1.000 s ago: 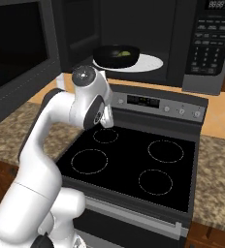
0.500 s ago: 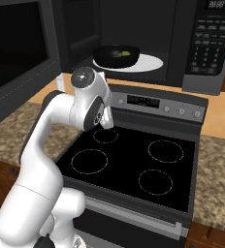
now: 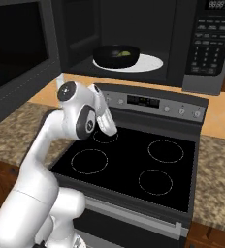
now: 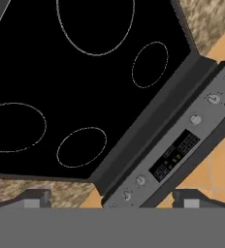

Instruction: Pick the lime from the sink and place it in the bowl. Then pick the bowl and place it in the microwave. Then close the microwave door and press the start button.

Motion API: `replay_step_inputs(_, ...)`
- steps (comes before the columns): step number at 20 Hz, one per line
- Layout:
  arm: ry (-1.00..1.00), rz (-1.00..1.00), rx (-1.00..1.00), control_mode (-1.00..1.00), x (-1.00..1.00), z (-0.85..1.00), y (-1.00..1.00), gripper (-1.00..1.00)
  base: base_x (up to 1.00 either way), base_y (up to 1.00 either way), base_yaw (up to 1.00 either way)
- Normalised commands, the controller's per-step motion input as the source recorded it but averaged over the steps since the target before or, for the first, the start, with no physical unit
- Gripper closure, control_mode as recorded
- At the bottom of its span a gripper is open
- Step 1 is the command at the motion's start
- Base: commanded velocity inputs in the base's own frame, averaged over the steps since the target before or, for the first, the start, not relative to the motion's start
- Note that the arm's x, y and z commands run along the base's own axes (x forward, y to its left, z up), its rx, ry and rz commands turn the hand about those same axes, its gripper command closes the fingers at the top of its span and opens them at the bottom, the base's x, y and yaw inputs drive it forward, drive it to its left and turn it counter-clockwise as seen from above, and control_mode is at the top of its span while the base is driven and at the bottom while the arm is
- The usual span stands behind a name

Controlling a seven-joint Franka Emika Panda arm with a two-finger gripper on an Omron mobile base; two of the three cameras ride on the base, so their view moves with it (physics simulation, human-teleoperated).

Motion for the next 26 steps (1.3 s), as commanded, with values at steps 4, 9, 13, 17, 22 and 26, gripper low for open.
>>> replay_step_inputs(4, 0.04, -0.06, -0.47, -1.00, 0.29, -0.06, 0.03, -1.00, 0.00, 0.00, 0.00)
replay_step_inputs(9, 0.08, -0.15, -0.37, -1.00, 0.22, -0.17, 0.10, -1.00, 0.00, 0.00, 0.00)
replay_step_inputs(13, 0.00, -0.06, -0.25, -1.00, 0.03, -0.30, 0.00, -1.00, 0.00, 0.00, 0.00)
replay_step_inputs(17, 0.00, -0.12, -0.26, -1.00, 0.25, -0.15, 0.19, -1.00, 0.00, 0.00, 0.00)
replay_step_inputs(22, 0.01, -0.13, -0.27, -1.00, 0.07, -0.01, 0.49, -1.00, 0.00, 0.00, 0.00)
replay_step_inputs(26, 0.02, -0.02, -0.10, -1.00, 0.04, -0.02, 0.14, -1.00, 0.00, 0.00, 0.00)
